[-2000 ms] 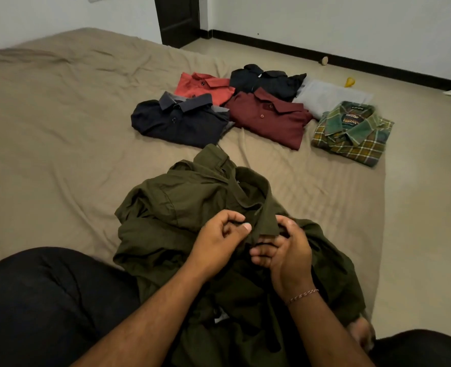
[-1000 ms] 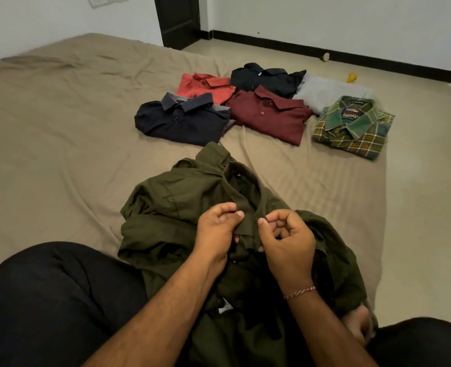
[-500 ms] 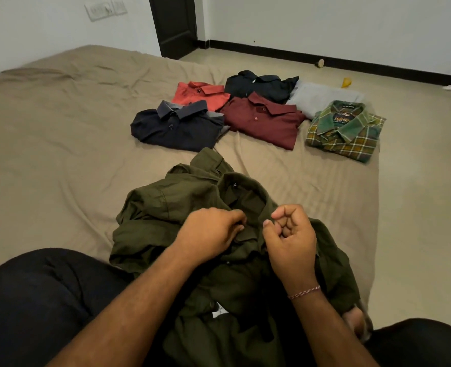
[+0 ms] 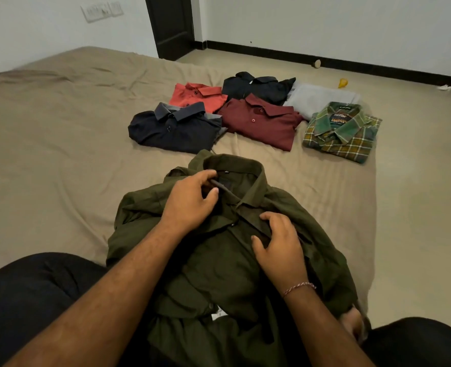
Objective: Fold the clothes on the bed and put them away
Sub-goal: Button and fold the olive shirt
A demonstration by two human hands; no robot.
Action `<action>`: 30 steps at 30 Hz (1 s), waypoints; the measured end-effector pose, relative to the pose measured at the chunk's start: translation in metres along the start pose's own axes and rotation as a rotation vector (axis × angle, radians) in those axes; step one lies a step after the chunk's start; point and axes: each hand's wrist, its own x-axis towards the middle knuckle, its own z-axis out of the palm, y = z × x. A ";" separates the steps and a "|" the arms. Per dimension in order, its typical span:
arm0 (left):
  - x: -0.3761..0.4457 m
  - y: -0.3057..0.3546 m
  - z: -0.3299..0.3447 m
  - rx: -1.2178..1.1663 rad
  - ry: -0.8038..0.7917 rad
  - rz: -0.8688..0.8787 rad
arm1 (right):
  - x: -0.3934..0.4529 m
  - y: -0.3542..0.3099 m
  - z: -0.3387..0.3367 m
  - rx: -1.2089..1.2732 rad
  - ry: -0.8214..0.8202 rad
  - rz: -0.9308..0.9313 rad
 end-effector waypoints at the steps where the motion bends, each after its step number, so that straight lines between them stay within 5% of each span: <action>1: -0.007 0.001 0.002 -0.017 -0.006 0.015 | 0.001 0.002 0.004 -0.029 0.026 -0.006; 7: -0.091 0.008 0.031 0.083 0.063 0.375 | 0.006 0.005 0.011 -0.107 0.175 0.025; 14: -0.070 -0.012 0.053 0.346 0.049 0.060 | 0.000 0.003 0.011 -0.188 0.162 -0.022; 21: -0.070 -0.004 0.046 0.052 0.060 -0.006 | -0.006 -0.001 0.001 -0.115 0.158 0.097; 27: -0.066 -0.010 0.038 0.165 -0.063 0.026 | -0.010 -0.007 -0.008 -0.104 0.111 0.129; 30: -0.065 -0.006 0.036 0.008 -0.023 0.003 | -0.014 -0.017 -0.012 -0.027 0.092 0.159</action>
